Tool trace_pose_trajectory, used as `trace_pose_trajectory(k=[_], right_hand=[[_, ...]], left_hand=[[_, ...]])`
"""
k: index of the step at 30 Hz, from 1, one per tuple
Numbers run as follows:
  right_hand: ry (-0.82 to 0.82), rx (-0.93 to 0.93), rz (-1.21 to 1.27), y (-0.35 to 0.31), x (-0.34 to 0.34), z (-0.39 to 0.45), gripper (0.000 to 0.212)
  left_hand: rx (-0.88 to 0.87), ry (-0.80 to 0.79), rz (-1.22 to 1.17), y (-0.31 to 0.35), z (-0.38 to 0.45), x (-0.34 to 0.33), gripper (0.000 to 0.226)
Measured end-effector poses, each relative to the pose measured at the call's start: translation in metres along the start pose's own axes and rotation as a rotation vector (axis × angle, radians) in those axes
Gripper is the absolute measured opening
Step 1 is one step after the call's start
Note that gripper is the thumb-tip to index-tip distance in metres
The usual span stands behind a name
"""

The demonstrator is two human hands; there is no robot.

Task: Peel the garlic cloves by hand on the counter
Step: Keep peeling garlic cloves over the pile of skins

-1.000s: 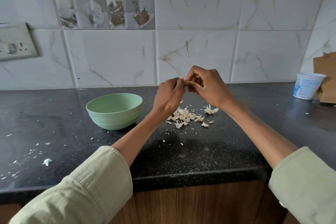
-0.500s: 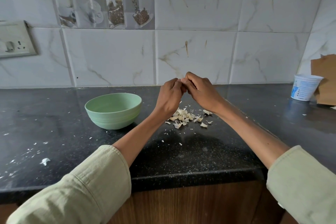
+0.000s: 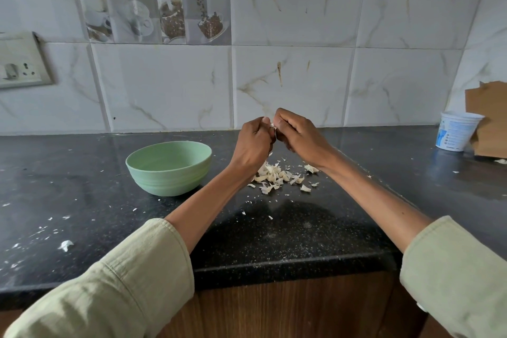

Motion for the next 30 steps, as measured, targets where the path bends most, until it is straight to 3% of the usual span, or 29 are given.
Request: trace_pose_trajectory(k=[10,15,20,23,30], right_hand=[[-0.013,-0.040,0.145,0.001,0.000,-0.001,0.033],[0.056,0.000,0.037,0.001,0.013,0.000,0.033],[0.090,-0.028,0.095,0.009,0.025,0.002,0.010],[0.088,-0.021,0.080,0.014,0.027,0.003,0.007],[0.135,0.075,-0.019,0.007,0.037,0.003,0.011]], left_hand=[[0.047,-0.051,-0.157,-0.003,0.000,-0.004,0.032],[0.025,-0.047,-0.065,-0.005,0.002,0.000,0.037],[0.023,0.021,0.008,-0.011,0.006,0.013,0.035],[-0.008,0.044,0.106,-0.011,0.006,0.017,0.027],[-0.049,-0.068,0.259,0.000,0.000,0.005,0.020]])
Point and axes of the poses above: each hand's wrist, its own z-axis towards the middle knuckle, its own x-axis out of the back of the hand, y = z × x, the point moved 10 cm from there along z, towards the middle knuckle, and after that the axes turned 4 degrees about z, right-handed, at the moved point
